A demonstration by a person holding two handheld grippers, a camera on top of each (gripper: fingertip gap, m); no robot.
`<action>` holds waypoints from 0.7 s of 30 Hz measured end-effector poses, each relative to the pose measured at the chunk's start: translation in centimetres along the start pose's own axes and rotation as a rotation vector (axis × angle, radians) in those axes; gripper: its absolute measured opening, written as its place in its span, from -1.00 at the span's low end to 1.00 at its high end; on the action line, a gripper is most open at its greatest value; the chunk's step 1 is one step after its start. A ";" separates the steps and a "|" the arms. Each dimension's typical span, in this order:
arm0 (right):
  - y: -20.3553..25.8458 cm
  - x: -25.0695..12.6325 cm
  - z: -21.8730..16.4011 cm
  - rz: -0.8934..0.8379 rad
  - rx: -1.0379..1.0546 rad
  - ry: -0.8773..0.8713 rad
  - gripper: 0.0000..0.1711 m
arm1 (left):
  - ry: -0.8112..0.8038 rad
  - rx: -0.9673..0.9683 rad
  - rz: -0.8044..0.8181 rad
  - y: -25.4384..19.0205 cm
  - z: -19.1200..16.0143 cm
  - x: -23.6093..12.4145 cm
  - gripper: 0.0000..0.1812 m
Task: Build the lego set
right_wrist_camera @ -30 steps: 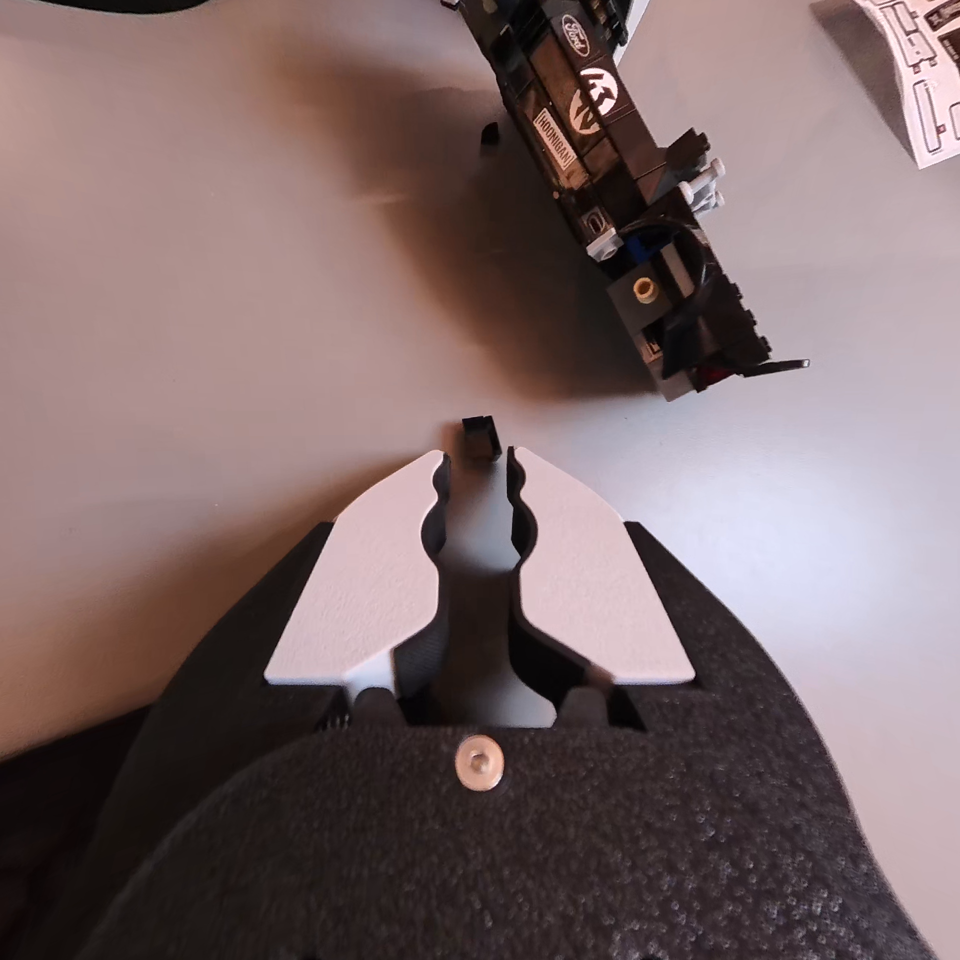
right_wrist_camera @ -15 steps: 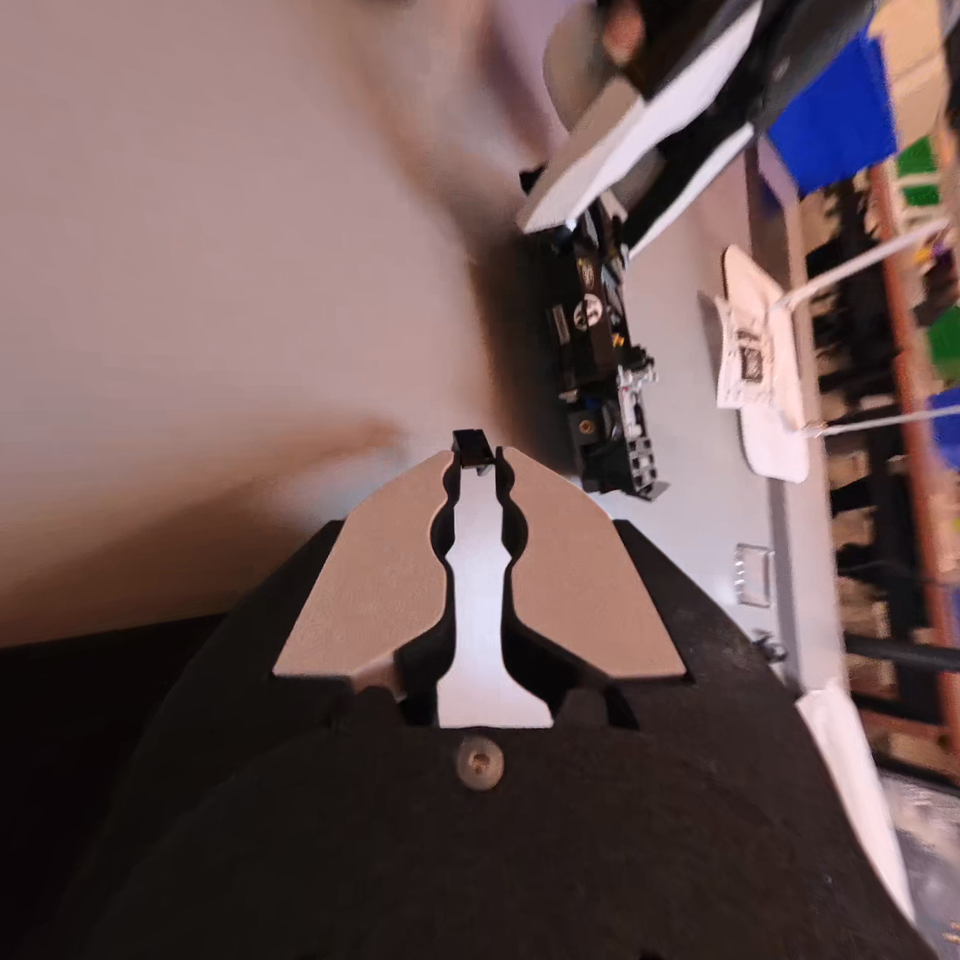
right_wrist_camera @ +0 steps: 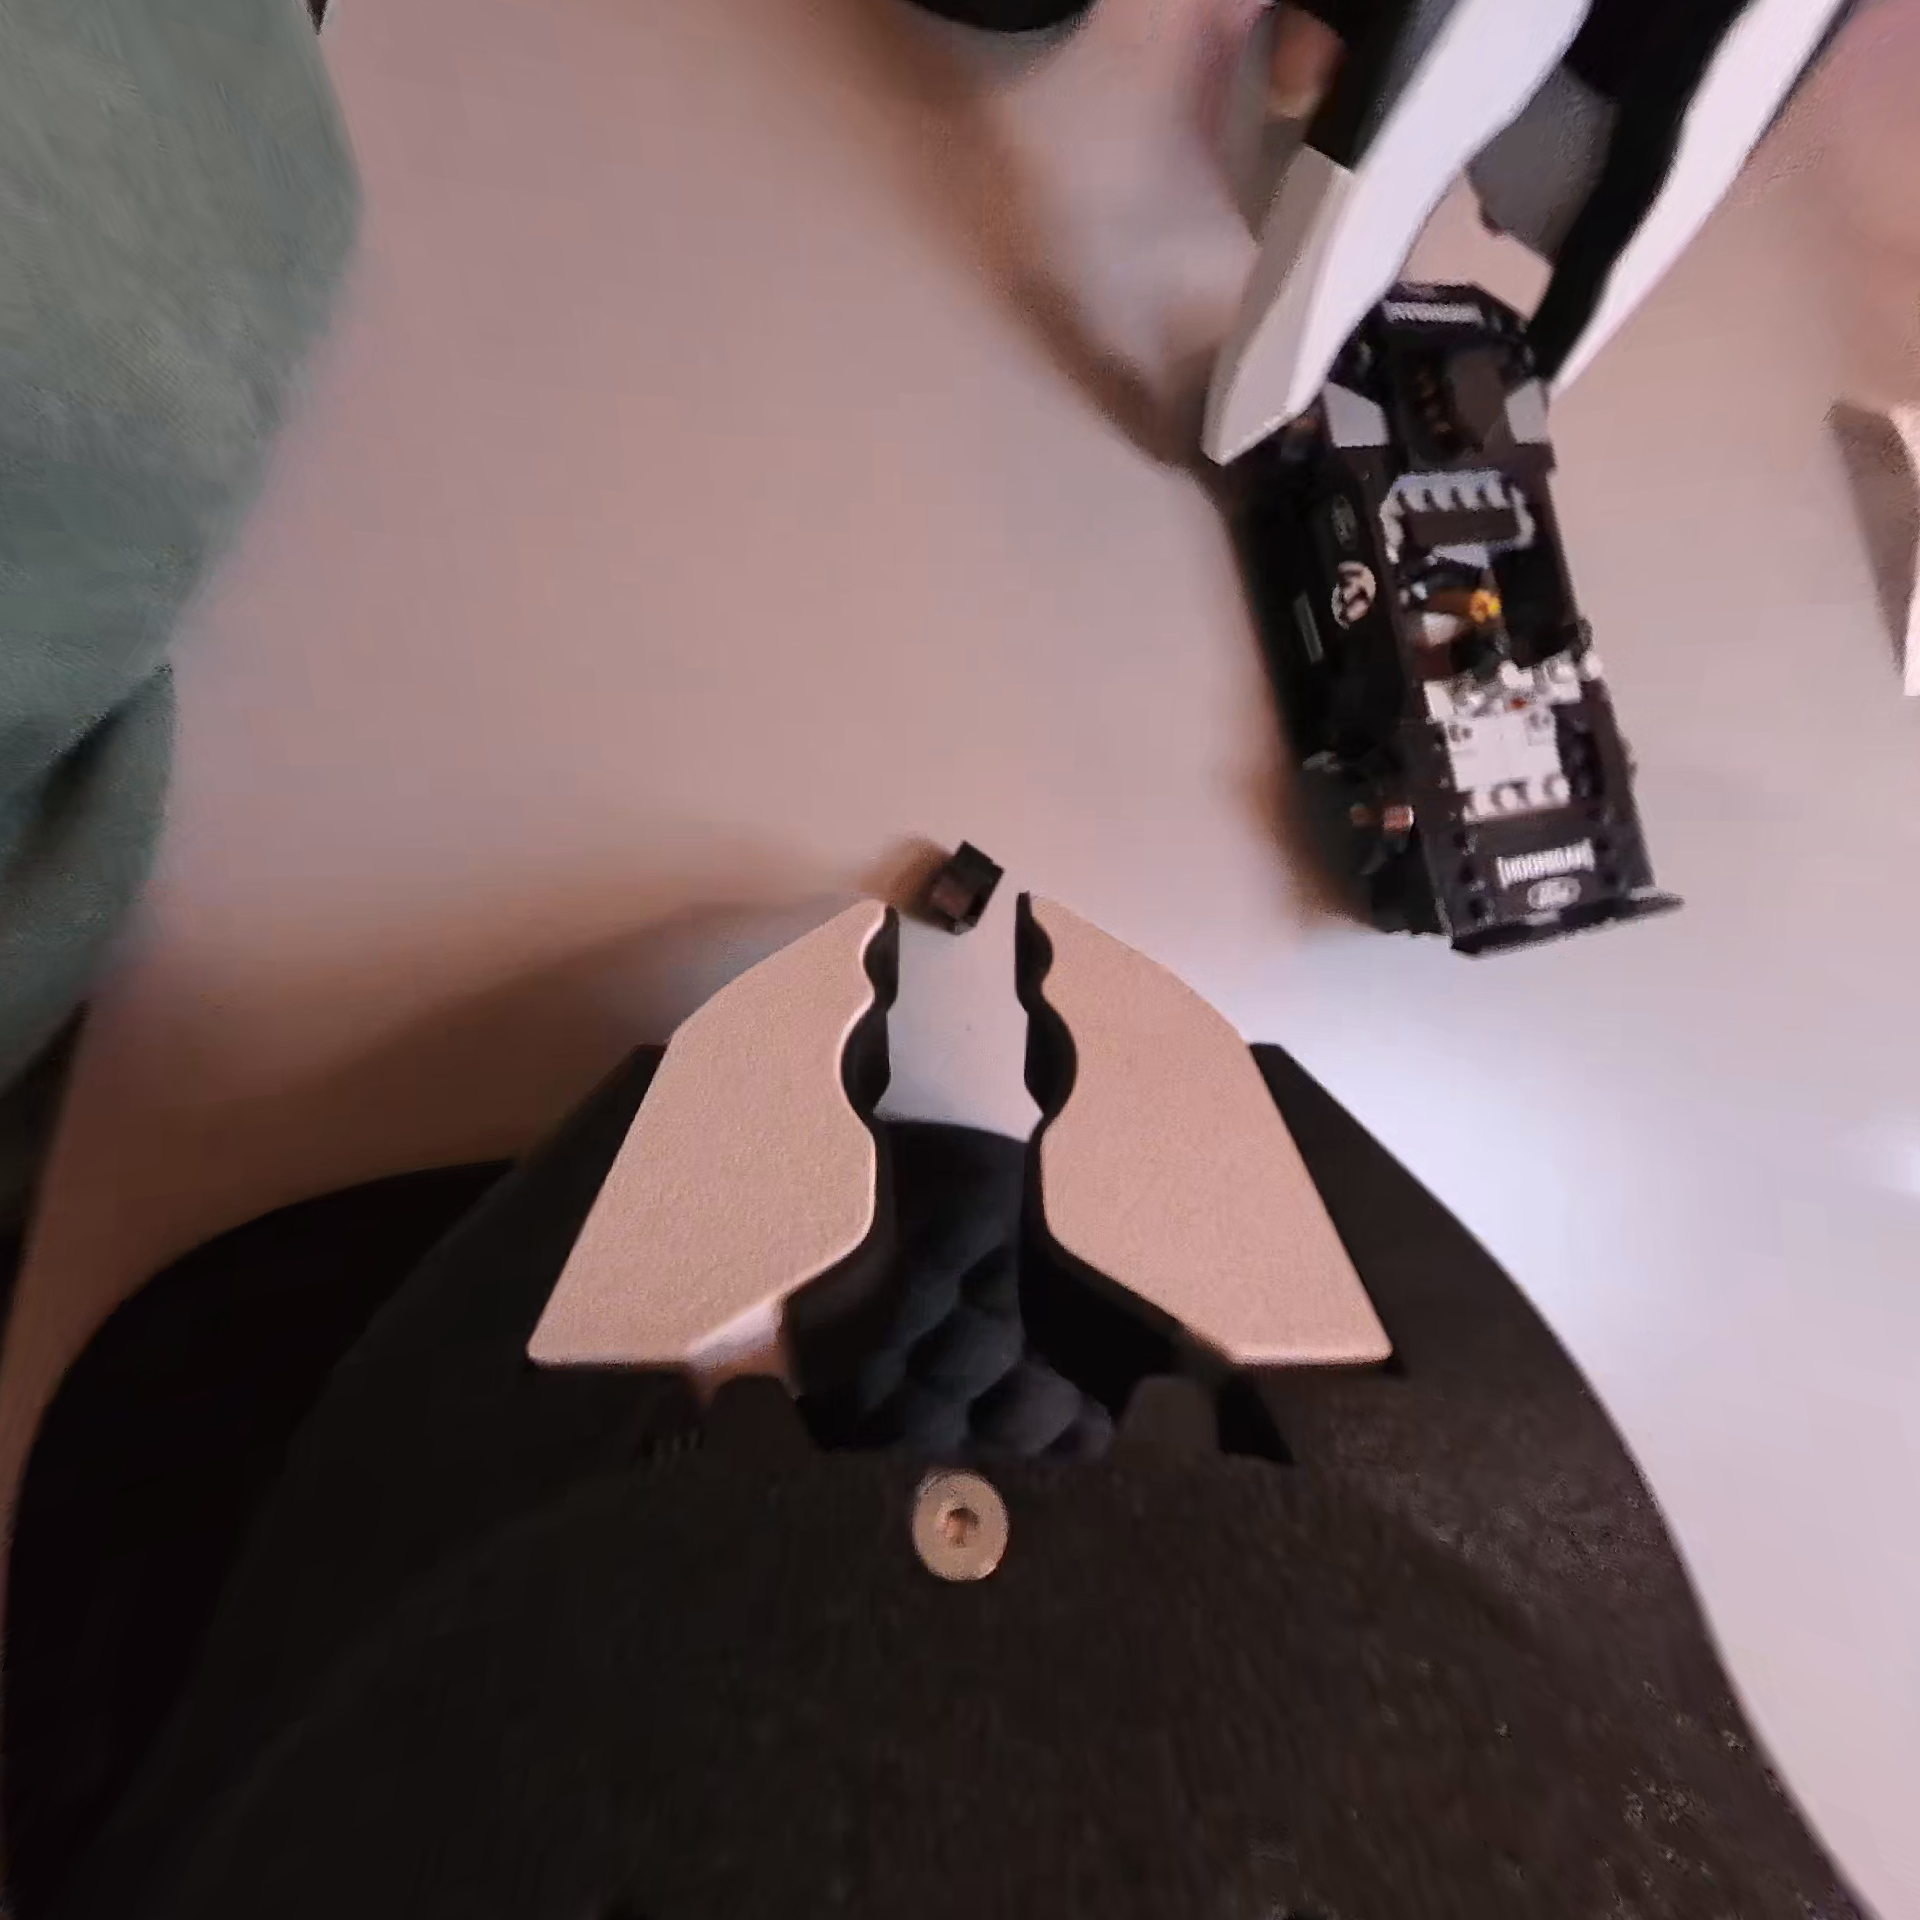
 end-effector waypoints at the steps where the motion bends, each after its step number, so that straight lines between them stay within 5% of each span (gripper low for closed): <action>1: -0.3 -0.2 -0.2 0.017 0.047 -0.003 -0.75 | -0.008 0.003 -0.001 0.0 -0.1 0.0 0.01; 6: -0.7 0.0 -0.3 0.104 0.232 0.044 -0.75 | -0.066 -0.003 -0.042 -0.6 -0.2 -0.4 0.02; 13: -0.4 1.8 0.1 0.075 0.208 0.143 -0.81 | -0.144 -0.010 -0.035 -0.8 -0.6 -1.5 0.01; 21: -2.8 1.8 0.1 -0.149 0.120 0.162 -0.86 | -0.168 0.009 -0.019 -0.7 -1.1 -0.6 -0.03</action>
Point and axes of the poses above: each gripper's, where its closed fingertips meet, x out along the fingers, z out of its top, y = z × x across the jaws, the point moved 3 cm from there along -x, back along the fingers, and after that the axes turned 11 degrees about y, right-handed, at the moved point
